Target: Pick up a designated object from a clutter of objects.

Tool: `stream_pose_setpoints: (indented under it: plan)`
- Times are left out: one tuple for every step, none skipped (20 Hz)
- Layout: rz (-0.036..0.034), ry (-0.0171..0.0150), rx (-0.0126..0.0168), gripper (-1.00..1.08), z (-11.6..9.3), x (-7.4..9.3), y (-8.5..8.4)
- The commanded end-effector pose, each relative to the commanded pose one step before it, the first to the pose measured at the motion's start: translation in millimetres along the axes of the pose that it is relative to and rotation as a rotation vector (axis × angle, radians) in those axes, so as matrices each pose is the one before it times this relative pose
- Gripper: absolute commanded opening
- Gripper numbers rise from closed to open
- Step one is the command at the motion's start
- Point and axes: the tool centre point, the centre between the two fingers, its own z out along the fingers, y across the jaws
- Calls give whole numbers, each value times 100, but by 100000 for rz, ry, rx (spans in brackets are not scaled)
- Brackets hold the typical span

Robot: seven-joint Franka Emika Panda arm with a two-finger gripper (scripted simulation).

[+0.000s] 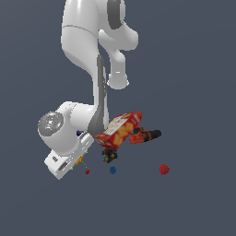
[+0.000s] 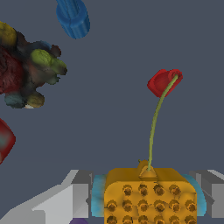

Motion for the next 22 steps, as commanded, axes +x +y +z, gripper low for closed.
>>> stream_pose_setpoints:
  plan:
    - [-38,70,-210,-100,-2072,458,-495]
    - [0,0,0,-100,-931,199,-253]
    - [0,0,0,-100,-996,213,-270]
    - [-29,-48,-41,-100,-1070,249,-295]
    - [0,0,0,-100,-1107,237,-297]
    - [0,0,0,-100,-1154,247,-308]
    - [0,0,0,-100,-1176,252,-312]
    - [0,0,0,-100,-1178,252,-311]
    - [0,0,0,-100,-1178,253,-309]
    - [0,0,0,-100,-1178,253,-307]
    - [0,0,0,-100,-1178,253,-305]
    - [0,0,0,-100,-1178,254,-303]
    - [-24,-50,-41,-100,-1189,279,-315]
    - [0,0,0,-100,-1173,254,-297]
    - [0,0,0,-100,-1170,254,-294]
    - [0,0,0,-100,-1169,255,-292]
    - [0,0,0,-100,-1166,255,-288]
    - [0,0,0,-100,-1161,256,-284]
    - [0,0,0,-100,-1156,256,-280]
    - [0,0,0,-100,-1149,257,-275]
    - [0,0,0,-100,-1140,257,-269]
    - [0,0,0,-100,-1116,254,-260]
